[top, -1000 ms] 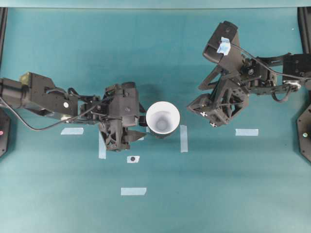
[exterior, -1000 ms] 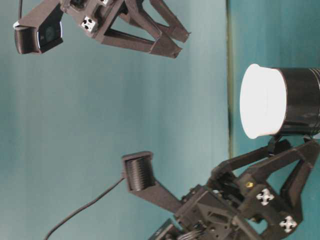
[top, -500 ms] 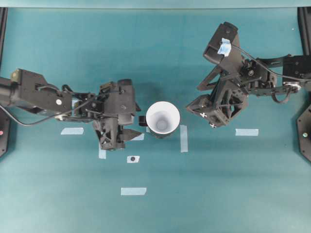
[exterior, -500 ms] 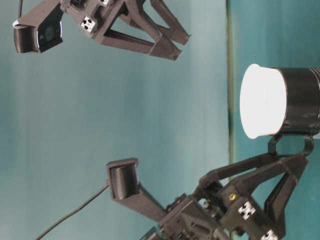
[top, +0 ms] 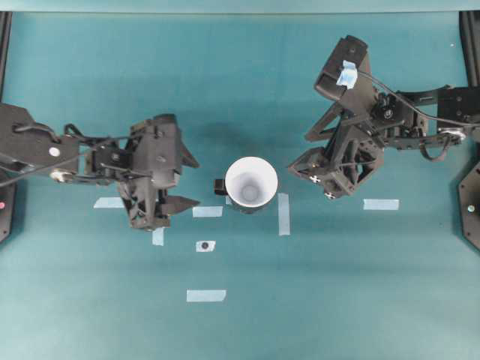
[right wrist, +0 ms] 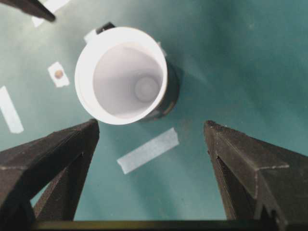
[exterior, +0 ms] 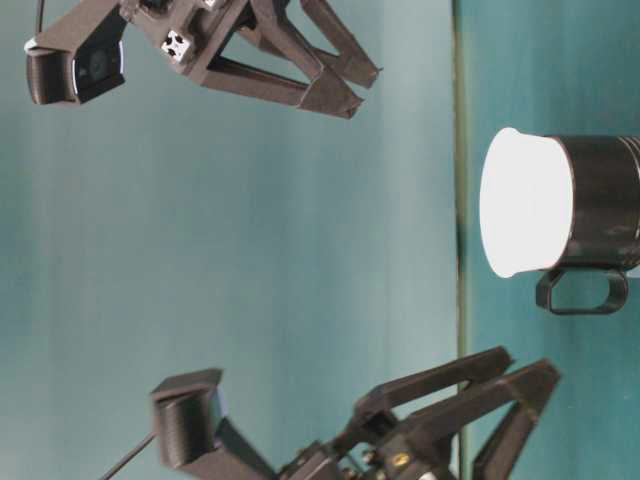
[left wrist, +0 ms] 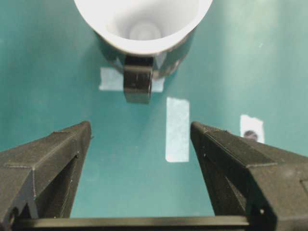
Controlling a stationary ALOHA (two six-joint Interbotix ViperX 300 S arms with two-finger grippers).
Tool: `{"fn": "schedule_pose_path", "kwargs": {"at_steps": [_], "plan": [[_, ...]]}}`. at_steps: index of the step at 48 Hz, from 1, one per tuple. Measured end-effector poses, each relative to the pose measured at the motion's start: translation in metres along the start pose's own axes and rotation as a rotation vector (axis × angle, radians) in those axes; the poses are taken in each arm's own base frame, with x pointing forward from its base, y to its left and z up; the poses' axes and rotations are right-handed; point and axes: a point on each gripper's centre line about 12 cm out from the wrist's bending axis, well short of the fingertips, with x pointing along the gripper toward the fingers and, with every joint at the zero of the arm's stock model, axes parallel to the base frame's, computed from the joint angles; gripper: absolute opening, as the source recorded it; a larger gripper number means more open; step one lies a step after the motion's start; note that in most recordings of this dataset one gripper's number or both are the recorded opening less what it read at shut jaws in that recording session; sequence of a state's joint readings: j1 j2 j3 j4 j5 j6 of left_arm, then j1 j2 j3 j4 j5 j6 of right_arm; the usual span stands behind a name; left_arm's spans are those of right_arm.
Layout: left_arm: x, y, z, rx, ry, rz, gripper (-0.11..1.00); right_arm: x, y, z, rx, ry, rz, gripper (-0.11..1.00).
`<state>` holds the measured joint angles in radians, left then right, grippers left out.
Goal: Holding the cup holder with the left arm, the right arm places the cup into the cup holder.
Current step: 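Open the left gripper and withdraw it from the holder handle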
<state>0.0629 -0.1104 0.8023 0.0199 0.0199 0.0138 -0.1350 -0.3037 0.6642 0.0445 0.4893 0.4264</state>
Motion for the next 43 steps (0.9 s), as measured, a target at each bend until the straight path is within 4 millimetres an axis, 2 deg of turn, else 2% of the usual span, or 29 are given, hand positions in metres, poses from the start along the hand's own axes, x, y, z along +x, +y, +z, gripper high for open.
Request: {"fn": "schedule_pose_path", "kwargs": {"at_steps": [14, 43], "plan": [[-0.0072, -0.0001, -0.0017, -0.002, -0.008, 0.000, 0.89, 0.0002, -0.0003, -0.0005, -0.001, 0.001, -0.001, 0.93], [-0.0076, -0.0037, -0.0012, 0.007, -0.009, -0.008, 0.89, 0.0004, -0.0001, -0.0011, -0.002, 0.002, -0.001, 0.92]]}}
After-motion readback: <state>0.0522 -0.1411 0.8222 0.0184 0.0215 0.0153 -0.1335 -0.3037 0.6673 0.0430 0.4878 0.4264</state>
